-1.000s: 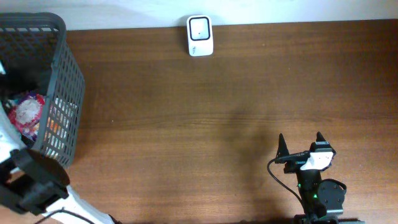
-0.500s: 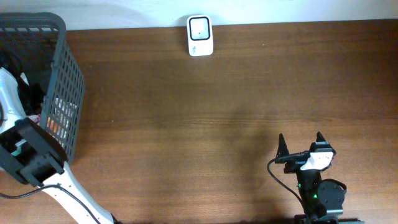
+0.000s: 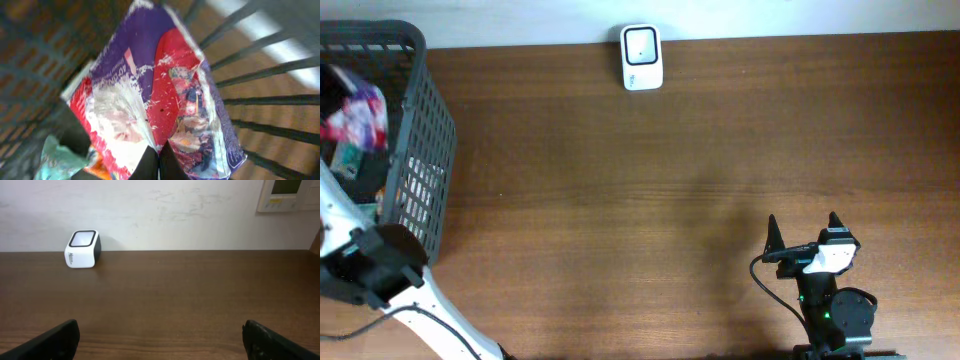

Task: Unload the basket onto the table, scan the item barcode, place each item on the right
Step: 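Grasp the red-purple wipes pack and place it near the scanner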

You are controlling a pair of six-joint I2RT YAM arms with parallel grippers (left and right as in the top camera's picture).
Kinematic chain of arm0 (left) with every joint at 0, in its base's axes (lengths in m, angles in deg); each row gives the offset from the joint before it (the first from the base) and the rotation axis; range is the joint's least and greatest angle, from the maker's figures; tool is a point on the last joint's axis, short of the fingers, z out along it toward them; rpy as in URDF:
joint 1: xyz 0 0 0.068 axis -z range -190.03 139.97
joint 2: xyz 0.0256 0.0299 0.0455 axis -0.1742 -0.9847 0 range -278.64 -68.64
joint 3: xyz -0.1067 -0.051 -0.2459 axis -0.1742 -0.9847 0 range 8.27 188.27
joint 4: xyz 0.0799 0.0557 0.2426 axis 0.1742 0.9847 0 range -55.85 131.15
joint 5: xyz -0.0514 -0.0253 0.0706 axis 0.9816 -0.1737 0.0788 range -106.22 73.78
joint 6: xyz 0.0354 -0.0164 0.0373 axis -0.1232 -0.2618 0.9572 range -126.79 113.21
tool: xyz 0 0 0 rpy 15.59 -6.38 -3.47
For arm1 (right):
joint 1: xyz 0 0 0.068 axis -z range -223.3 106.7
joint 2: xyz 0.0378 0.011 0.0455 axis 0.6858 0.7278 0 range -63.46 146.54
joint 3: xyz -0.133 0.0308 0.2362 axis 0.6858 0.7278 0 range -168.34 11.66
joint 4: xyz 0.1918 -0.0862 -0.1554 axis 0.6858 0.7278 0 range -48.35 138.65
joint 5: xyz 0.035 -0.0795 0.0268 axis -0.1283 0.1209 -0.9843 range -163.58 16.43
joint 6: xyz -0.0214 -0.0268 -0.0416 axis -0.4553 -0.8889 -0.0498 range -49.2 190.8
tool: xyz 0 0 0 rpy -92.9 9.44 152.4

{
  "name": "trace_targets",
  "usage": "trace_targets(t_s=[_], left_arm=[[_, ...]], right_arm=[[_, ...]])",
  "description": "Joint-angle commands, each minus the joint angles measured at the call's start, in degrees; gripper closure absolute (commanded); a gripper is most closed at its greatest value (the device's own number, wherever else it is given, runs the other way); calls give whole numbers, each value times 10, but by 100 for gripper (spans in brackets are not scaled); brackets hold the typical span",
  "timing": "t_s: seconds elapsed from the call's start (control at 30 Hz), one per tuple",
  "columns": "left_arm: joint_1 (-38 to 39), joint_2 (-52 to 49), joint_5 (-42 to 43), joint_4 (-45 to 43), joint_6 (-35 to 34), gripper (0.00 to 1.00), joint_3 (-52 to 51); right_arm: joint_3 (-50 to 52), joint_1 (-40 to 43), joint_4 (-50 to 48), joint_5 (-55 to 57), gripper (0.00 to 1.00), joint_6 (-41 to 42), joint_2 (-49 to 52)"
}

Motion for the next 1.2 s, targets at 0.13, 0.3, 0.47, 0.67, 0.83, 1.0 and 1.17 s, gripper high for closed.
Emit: trace_targets(t_s=[0.13,0.3,0.47,0.67,0.83,1.0,1.17], left_arm=[[70,215,187,-57,-125,100,60],[273,207,209,-2,-5,100,21],[509,198,100,-89,43,100,-276],[629,123,-75,-425,43,100,-570],[629,110,-75,-400,43,20,-556],[520,307,-96,-356,43,1,-416],[209,378,-210,-337,38,1,-408]], right_arm=[[5,-3,1,5,1,0,-4],[5,-3,1,5,1,0,-4],[5,-3,1,5,1,0,-4],[5,-3,1,5,1,0,-4],[5,-3,1,5,1,0,-4],[5,-3,1,5,1,0,-4],[5,-3,1,5,1,0,-4]])
